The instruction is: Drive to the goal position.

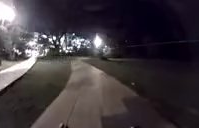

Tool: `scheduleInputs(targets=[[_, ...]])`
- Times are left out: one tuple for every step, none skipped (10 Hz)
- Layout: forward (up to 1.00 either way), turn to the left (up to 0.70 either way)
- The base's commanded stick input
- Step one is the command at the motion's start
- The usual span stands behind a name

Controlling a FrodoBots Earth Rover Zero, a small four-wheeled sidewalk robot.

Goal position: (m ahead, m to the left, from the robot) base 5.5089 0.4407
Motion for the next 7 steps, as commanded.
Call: scheduleInputs(targets=[[0.45, 0.0], [0.45, 0.0], [0.45, 0.0], [0.45, 0.0], [0.45, 0.0], [0.45, 0.2], [0.45, 0.27]])
